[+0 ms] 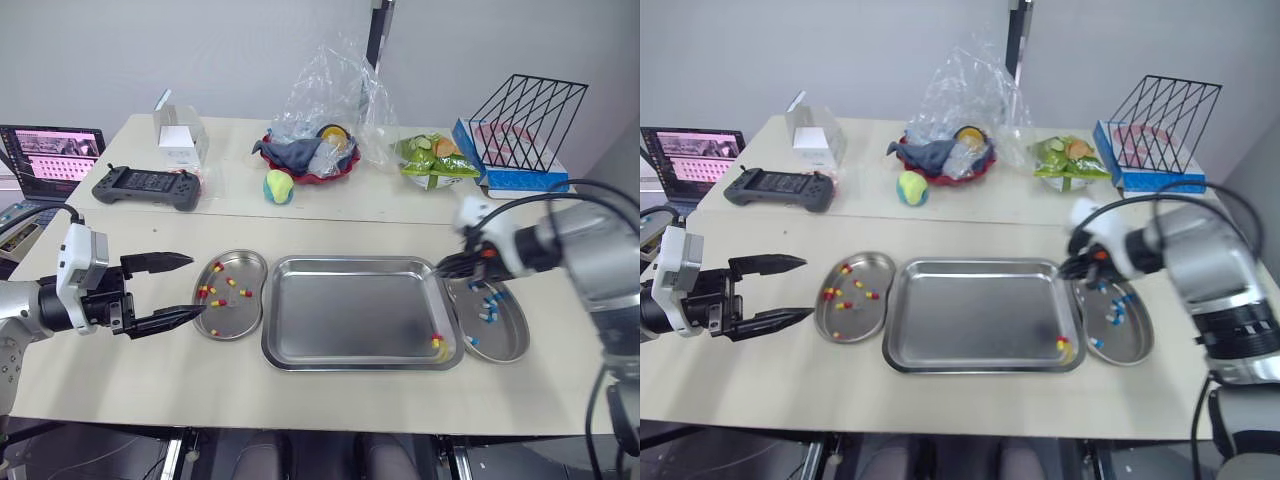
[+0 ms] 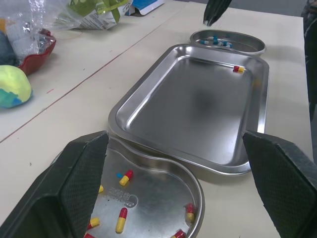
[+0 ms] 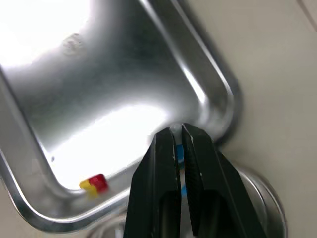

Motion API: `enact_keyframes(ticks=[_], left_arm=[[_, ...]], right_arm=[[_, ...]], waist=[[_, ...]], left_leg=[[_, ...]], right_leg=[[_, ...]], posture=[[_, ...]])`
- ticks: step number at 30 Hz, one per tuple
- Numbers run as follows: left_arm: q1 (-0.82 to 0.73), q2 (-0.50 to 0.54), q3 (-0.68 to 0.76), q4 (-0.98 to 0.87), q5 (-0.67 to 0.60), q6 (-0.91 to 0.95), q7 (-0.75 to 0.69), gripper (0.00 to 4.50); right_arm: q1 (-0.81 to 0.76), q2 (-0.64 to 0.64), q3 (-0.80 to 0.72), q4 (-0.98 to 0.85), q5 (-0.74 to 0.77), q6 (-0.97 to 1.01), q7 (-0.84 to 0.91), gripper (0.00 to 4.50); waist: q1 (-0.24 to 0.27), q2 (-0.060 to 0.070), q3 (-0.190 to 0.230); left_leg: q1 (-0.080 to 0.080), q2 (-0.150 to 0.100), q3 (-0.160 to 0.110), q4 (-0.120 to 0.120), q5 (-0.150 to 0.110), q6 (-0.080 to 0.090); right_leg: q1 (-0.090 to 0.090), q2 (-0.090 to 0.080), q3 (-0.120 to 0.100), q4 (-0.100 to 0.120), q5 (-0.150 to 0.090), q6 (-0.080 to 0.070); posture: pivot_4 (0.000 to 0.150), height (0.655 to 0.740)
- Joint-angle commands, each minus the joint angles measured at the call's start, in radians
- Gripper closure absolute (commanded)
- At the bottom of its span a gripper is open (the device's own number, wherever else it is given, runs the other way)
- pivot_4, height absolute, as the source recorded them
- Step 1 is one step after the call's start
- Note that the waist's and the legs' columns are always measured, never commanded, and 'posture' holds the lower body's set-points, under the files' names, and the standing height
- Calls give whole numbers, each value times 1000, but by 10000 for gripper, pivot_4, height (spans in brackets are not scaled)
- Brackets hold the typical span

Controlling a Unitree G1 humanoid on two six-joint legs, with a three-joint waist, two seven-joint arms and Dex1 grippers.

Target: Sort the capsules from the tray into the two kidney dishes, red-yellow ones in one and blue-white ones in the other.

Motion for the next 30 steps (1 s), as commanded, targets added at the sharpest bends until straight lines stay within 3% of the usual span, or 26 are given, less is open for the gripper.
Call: enact_keyframes(ticks=[1, 7, 11, 20, 30], left_arm=[[-34, 15, -7, -1, -15, -2, -13, 0], [-77, 14, -47, 34, 7, -19, -26, 0], [-101, 14, -65, 56, 14, -24, -32, 0], [-72, 4, 11, 135, 16, -23, 20, 0], [45, -19, 151, 435, 150, -252, 101, 0]], right_arm=[[91, -79, -88, 16, 27, -8, -43, 44440], [237, -102, -126, -46, 76, 24, -107, 44440], [319, -103, -160, -69, 102, 30, -157, 31099], [306, -129, -306, 61, 189, -48, -195, 514], [350, -2, -666, 399, 290, -385, -370, 514]], waist=[[2, 0, 0], [-18, 1, 0], [-18, 1, 0], [-19, 1, 0], [-17, 1, 0]], left_leg=[[0, 0, 0, 0, 0, 0], [2, 0, 0, -2, 1, -1], [2, 0, 0, -2, 1, -1], [2, 0, 0, -3, 1, -1], [5, 0, 2, -4, 1, -1]], right_leg=[[0, 0, 0, 0, 0, 0], [0, 2, 1, 1, 0, -1], [0, 1, 1, 0, 0, -1], [1, 1, 1, 0, 0, -1], [5, 1, 0, -2, 0, -1]], posture=[[1500, 7204], [1500, 7204], [1500, 7204], [1500, 7204], [1500, 7204]])
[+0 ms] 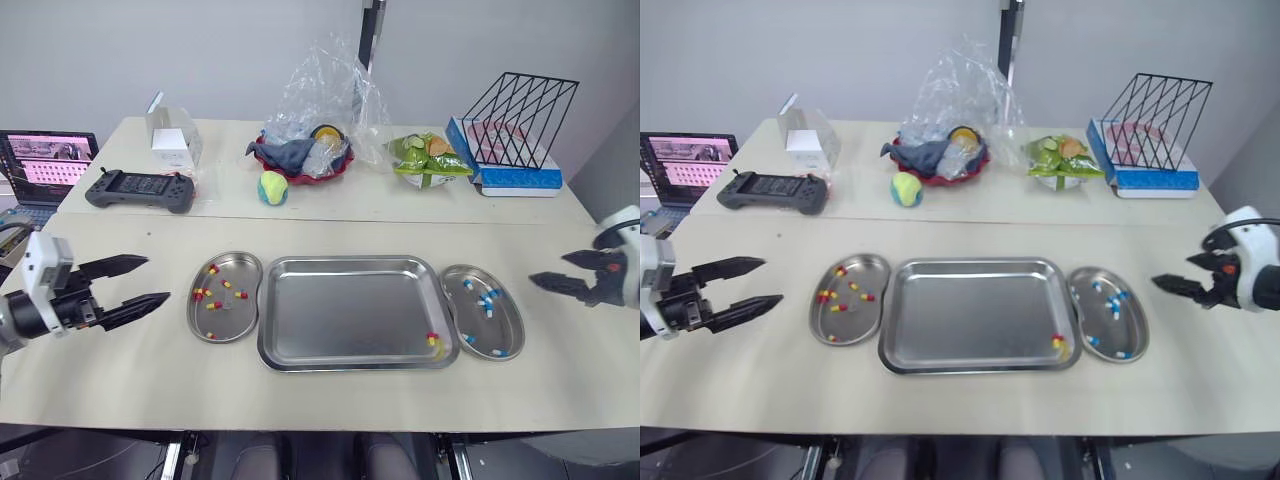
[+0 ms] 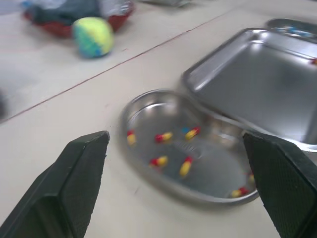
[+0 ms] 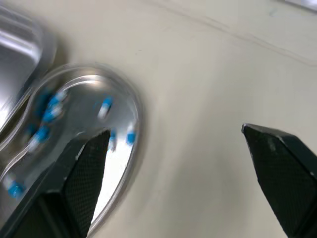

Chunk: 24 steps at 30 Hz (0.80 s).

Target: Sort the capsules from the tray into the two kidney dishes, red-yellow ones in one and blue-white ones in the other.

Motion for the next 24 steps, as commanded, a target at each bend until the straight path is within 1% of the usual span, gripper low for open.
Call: enact_keyframes(ticks=[1, 7, 11, 17, 21, 24], left_arm=[[16, -6, 60, 99, 52, -117, 45, 0], [-2, -18, 74, 206, 81, -200, 105, 0], [-11, -15, 67, 225, 85, -219, 113, 0], [-73, 12, 37, 221, 65, -182, 68, 0], [-116, 5, 1, 151, 35, -107, 39, 0], [-127, 3, -38, 91, 24, -63, 18, 0]], right_arm=[[27, 29, -137, 86, 37, -172, -61, 514], [82, 59, -166, 184, 34, -346, -99, 514], [90, 67, -173, 222, 64, -362, -97, 514], [155, 82, -174, 159, 108, -330, -86, 514], [158, 72, -163, 113, 135, -293, -75, 514], [192, 63, -152, 27, 154, -243, -45, 514]], waist=[[1, 0, 0], [-3, 0, 0], [-4, 0, 0], [-2, 0, 0], [-3, 0, 0], [-4, 0, 0]], left_leg=[[0, 0, 0, 0, 0, 0], [4, 1, -1, -1, 0, 0], [5, 1, -1, -1, 0, 0], [5, 1, -2, -1, 0, 0], [5, 1, -2, -1, 0, 0], [5, 1, -2, -1, 0, 0]], right_leg=[[0, 0, 0, 0, 0, 0], [3, -1, 0, 0, 0, 0], [3, -1, 1, 0, 0, 0], [4, -1, 1, 0, 0, 0], [4, -1, 1, 1, 0, 0], [4, -1, 1, 1, 0, 0]], posture=[[1500, 7204], [1500, 7204], [1500, 7204], [1500, 7204], [1500, 7204], [1500, 7204]])
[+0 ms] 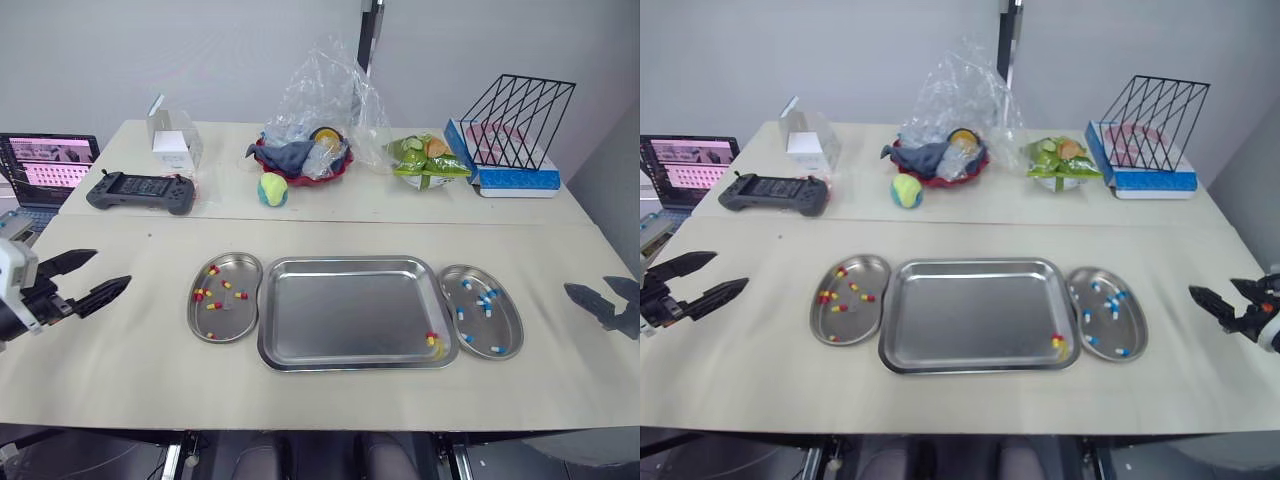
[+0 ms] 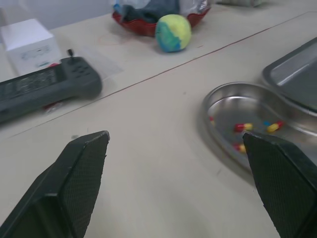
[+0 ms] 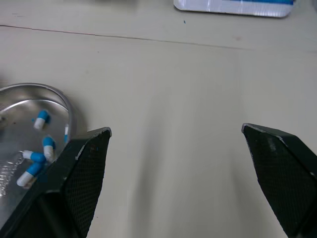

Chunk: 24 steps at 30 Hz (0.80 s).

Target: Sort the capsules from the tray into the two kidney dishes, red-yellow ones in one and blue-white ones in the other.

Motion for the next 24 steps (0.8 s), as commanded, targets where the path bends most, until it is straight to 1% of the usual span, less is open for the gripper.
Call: enact_keyframes(ticks=[1, 3, 5, 6, 8, 9, 10, 11, 14, 15, 17, 20, 22, 24], left_arm=[[-25, 21, -50, -93, -16, 56, -25, 0], [-51, 23, -102, -130, 2, 72, -31, 0], [-146, -1, -189, -219, -28, 149, -30, 0], [-230, -38, -295, -301, -28, 208, -35, 0], [-343, -101, -435, -395, -25, 310, -23, 0], [-376, -128, -486, -424, -7, 317, -22, 0], [-391, -141, -508, -433, 5, 317, -22, 0], [-419, -164, -555, -437, 33, 300, -32, 0], [-554, -308, -710, -377, 106, 281, -22, 0], [-576, -337, -734, -359, 123, 273, -18, 0], [-609, -409, -790, -321, 166, 254, -6, 0], [-653, -546, -892, -244, 243, 236, 38, 0], [-667, -604, -939, -195, 292, 200, 43, 0], [-684, -679, -966, -139, 319, 207, 78, 0]], right_arm=[[40, -39, -14, -143, 55, 69, 46, 514], [82, -41, -26, -239, 94, 128, 68, 514], [159, -39, -48, -408, 156, 201, 102, 514], [223, -40, -68, -531, 220, 282, 121, 514], [307, -39, -97, -685, 292, 376, 129, 514], [330, -35, -108, -733, 310, 404, 117, 514], [339, -32, -115, -758, 318, 419, 100, 514], [359, -29, -128, -796, 329, 437, 90, 514], [426, -20, -185, -922, 377, 502, 62, 514], [437, -18, -197, -944, 390, 515, 53, 514], [455, -11, -222, -987, 417, 545, 26, 514], [511, 3, -277, -1074, 463, 595, 1, 514], [532, 12, -306, -1110, 488, 612, -21, 514], [545, 25, -332, -1145, 508, 624, -51, 514]], waist=[[1, 0, 0], [4, 0, 0], [17, 0, 0], [25, 0, 0], [41, 0, 0], [46, 0, 0], [48, -1, -1], [42, -1, -1], [37, -1, -1], [37, -1, 0], [32, -1, 0], [30, -1, 0], [30, -1, 0], [29, -2, 0]], left_leg=[[0, 0, 0, 0, 0, 0], [0, 0, 0, 0, 0, 0], [-1, -1, -1, 0, 0, 0], [-1, 0, -2, 1, 0, 0], [-2, -3, -2, 3, 1, 0], [-2, -2, -1, 4, 1, 0], [-2, -3, -2, 5, 0, 1], [-2, -4, -3, 6, 0, 2], [-2, -6, -3, 5, -1, 3], [-3, -6, -4, 5, -1, 3], [-3, -7, -5, 5, -1, 3], [-3, -8, -6, 4, -1, 3], [-4, -9, -7, 5, -1, 3], [-6, -10, -8, 5, -1, 4]], right_leg=[[0, 0, 0, 0, 0, 0], [0, 0, 0, 0, 0, 0], [0, 0, 0, 0, 0, 0], [1, 1, 0, 0, 0, 0], [3, 1, -2, 0, 1, 2], [4, 1, -1, 0, 1, 3], [4, 1, 0, 0, 2, 4], [4, 1, 2, -1, 3, 5], [4, 2, 3, -3, 2, 5], [4, 2, 3, -3, 2, 5], [4, 2, 3, -3, 2, 5], [4, 2, 3, -4, 2, 6], [4, 1, 3, -4, 2, 7], [3, 0, 3, -4, 2, 7]], posture=[[1500, 7204], [1500, 7204], [1500, 7204], [1500, 7204], [1500, 7204], [1500, 7204], [1500, 7204], [1500, 7204], [1500, 7204], [1500, 7204], [1500, 7204], [1500, 7204], [1500, 7204], [1500, 7204]])
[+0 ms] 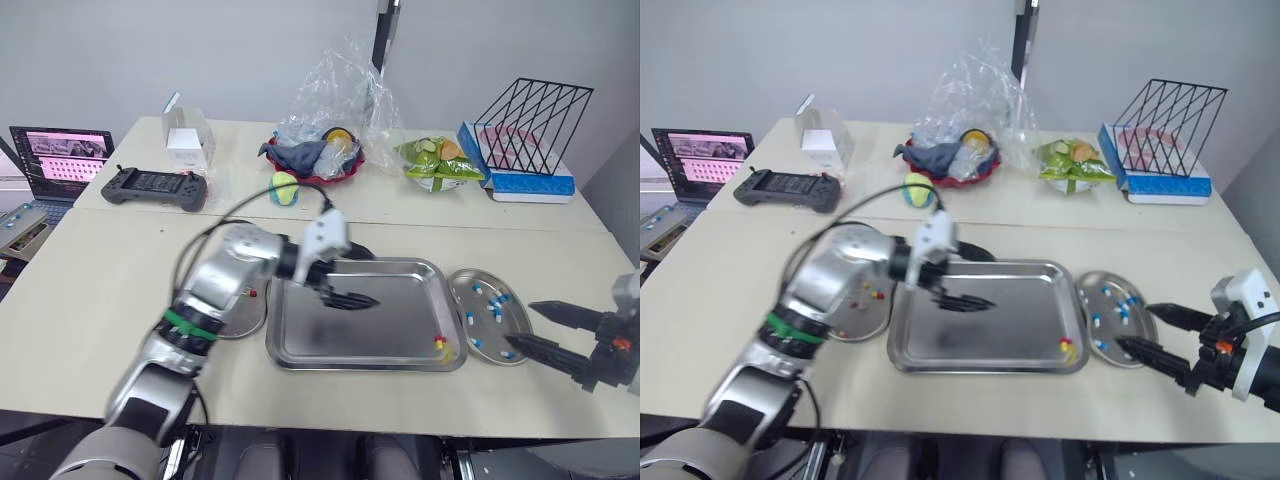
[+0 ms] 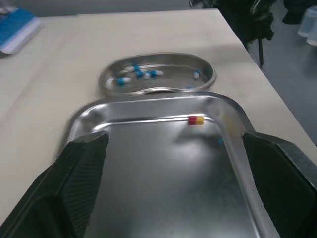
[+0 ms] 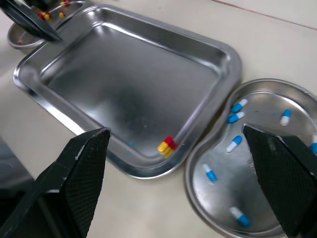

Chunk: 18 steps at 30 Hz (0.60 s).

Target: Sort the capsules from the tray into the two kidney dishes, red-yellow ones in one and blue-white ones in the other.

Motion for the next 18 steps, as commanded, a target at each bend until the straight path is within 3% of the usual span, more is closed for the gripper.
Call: enact_keyframes(ticks=[1, 10, 18], left_arm=[[-46, -82, -31, 66, 52, -21, 48, 0], [-39, -286, -152, 272, 214, -190, 133, 0], [-48, -407, -140, 420, 266, -221, 205, 0]], right_arm=[[17, 14, -80, -64, 51, 21, -49, 514], [113, 46, -178, -137, 80, 34, -128, 514], [145, 26, -178, -135, 69, 26, -141, 514]], waist=[[-1, 0, 0], [7, 0, 0], [6, 0, 0]], left_leg=[[-1, -1, -1, 0, 0, 0], [-3, -4, -6, 1, 0, 2], [-7, -5, -9, 5, -2, 5]], right_leg=[[0, 0, 0, 0, 0, 0], [0, -1, -1, -1, -1, 2], [0, -2, 0, -1, -1, 4]], posture=[[1500, 7204], [1500, 7204], [1500, 7204]])
